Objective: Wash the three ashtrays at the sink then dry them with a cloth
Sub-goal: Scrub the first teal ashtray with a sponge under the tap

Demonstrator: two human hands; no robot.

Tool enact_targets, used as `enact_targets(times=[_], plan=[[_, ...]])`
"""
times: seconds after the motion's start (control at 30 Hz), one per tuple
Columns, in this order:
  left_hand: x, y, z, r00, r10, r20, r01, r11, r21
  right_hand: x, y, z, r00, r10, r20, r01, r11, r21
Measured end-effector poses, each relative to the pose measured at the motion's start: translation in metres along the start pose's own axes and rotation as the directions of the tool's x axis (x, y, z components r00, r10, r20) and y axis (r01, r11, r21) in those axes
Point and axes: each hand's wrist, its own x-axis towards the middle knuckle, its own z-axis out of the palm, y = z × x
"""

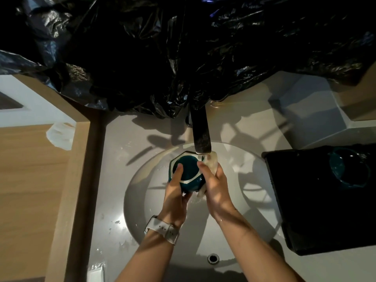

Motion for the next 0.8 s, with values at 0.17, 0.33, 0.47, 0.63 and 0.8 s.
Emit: enact_targets(times=[0.17,0.33,0.47,0.63,0.8], plan=[[0.003,0.009,-0.010,1.000,0.018,-0.008,-0.016,0.972,0.233,0.011,-0.015,-0.004,0.999,-0.026,0.029,0.029,0.996,-0.086],[0.012,0.022,-0.004,0.999,0.013,0.035,-0.026,0.914,0.404,0.013,-0.017,0.002,0.995,-0.058,0.080,0.071,0.983,-0.168],[0.023,0.034,0.004,0.977,-0.205,0.060,0.167,0.908,0.385,0.010,-0.022,0.000,0.981,-0.080,0.174,0.108,0.982,-0.158],[0.026,0.033,0.010,0.905,-0.352,0.240,0.357,0.934,0.027,0.008,-0.031,-0.002,0.991,-0.090,0.098,0.111,0.967,-0.228],[0.034,0.026,-0.010,0.880,-0.316,0.355,0.418,0.870,-0.261,0.013,-0.035,-0.028,0.978,-0.200,0.058,0.206,0.895,-0.395]])
